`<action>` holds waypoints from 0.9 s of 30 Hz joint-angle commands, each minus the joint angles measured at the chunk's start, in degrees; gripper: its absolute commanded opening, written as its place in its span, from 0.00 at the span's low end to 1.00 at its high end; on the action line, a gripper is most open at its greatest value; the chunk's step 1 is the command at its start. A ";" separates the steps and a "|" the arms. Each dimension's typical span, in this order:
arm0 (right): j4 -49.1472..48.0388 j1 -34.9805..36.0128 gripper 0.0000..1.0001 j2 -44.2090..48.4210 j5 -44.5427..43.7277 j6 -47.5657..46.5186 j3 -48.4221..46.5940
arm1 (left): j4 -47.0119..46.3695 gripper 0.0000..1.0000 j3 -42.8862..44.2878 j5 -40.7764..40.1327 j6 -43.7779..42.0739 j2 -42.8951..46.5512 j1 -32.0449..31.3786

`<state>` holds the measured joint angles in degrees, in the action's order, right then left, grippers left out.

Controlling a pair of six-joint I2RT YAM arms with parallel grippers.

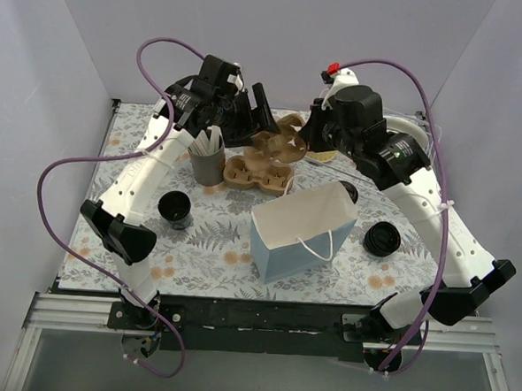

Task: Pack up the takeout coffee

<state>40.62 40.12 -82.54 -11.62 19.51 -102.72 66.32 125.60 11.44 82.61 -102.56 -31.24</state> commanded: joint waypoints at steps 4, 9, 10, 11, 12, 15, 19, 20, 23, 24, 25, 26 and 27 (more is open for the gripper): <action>6.56 -1.62 0.01 3.17 2.65 -3.86 -12.84 | -1.72 0.98 6.33 5.43 -0.69 5.26 1.89; 12.19 -2.59 0.01 6.34 9.58 -4.48 -18.04 | -3.39 0.98 5.09 1.22 -3.85 8.95 2.85; 13.42 -2.59 0.01 7.21 10.90 -4.48 -18.74 | -3.92 0.98 5.01 1.04 -6.03 10.00 3.20; 15.78 -2.59 0.01 7.83 13.09 -4.48 -19.10 | -4.79 0.98 4.05 0.69 -7.19 10.62 3.29; 17.11 -2.68 0.01 8.36 16.68 -4.48 -19.19 | -7.15 0.98 2.65 0.08 -8.24 11.67 3.38; 17.66 -2.59 0.01 12.74 23.36 -2.64 -14.46 | -18.36 0.98 -10.78 -0.98 -11.23 20.18 3.47; 12.91 -2.59 0.01 20.47 31.20 2.10 -5.05 | -32.64 0.98 -27.75 -4.33 -10.26 32.93 3.91; 12.73 -2.59 0.01 21.10 33.04 3.51 -3.82 | -34.05 0.98 -29.00 -3.63 -11.32 34.00 3.91; 14.04 -2.59 0.01 22.16 33.94 4.57 -2.31 | -28.21 0.98 -25.42 -2.04 -12.82 30.86 4.09; 14.66 -2.59 0.01 22.16 33.33 4.66 -2.57 | -23.31 0.98 -23.58 -1.69 -13.52 27.80 4.17; 16.49 -2.59 0.01 21.90 32.89 4.49 -2.84 | -21.34 0.98 -21.21 -0.64 -13.96 26.64 4.09; 17.46 -2.59 0.01 21.72 31.67 3.96 -2.93 | -19.85 0.98 -20.40 0.06 -14.40 25.67 4.09; 18.69 -2.59 0.01 21.46 30.87 3.61 -3.10 | -18.53 0.98 -20.31 0.85 -14.93 25.05 4.09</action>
<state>57.28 37.52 -60.12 18.57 22.35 -105.69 42.44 102.85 9.91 71.24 -72.42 -27.49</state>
